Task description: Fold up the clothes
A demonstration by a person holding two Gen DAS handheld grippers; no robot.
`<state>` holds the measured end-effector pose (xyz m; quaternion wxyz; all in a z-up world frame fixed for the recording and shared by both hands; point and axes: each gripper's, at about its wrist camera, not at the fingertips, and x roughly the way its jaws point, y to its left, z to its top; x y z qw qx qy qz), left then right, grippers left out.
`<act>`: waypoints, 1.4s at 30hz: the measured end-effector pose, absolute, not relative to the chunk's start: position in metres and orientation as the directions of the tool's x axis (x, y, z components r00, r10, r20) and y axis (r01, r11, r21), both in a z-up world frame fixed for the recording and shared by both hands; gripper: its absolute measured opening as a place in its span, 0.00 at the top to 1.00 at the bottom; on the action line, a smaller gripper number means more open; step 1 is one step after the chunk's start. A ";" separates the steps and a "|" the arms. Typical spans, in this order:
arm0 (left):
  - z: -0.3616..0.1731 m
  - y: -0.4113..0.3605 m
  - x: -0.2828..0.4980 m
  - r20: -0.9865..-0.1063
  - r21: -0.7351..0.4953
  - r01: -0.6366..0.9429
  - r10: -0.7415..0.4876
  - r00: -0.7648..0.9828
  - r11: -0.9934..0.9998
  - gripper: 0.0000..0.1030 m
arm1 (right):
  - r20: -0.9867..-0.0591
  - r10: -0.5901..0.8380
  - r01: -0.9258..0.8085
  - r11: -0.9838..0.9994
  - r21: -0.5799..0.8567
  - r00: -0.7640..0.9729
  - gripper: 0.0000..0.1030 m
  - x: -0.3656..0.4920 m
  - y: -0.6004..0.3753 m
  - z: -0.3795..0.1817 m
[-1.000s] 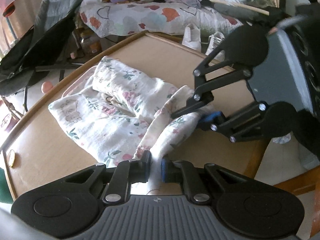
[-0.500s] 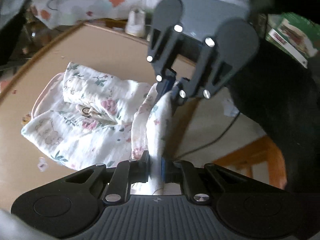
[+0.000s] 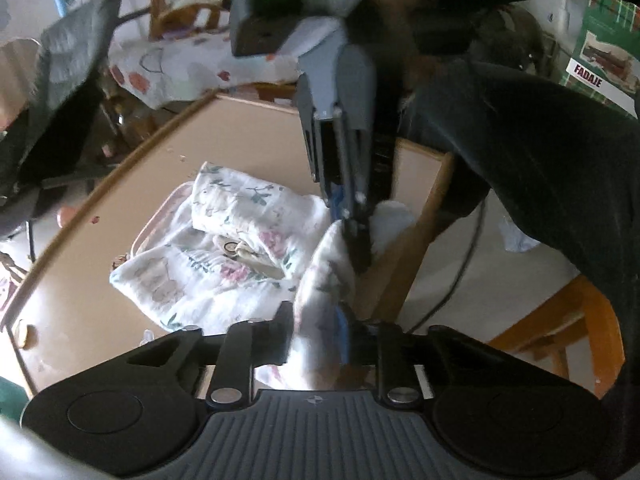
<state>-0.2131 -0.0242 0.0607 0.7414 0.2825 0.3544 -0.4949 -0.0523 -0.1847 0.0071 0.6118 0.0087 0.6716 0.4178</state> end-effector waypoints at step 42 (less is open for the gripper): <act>0.035 -0.008 -0.160 -0.856 -0.185 0.602 -0.428 0.289 0.777 0.60 | -0.892 0.444 -0.603 0.689 0.402 -0.088 0.77 -0.115 -0.217 0.062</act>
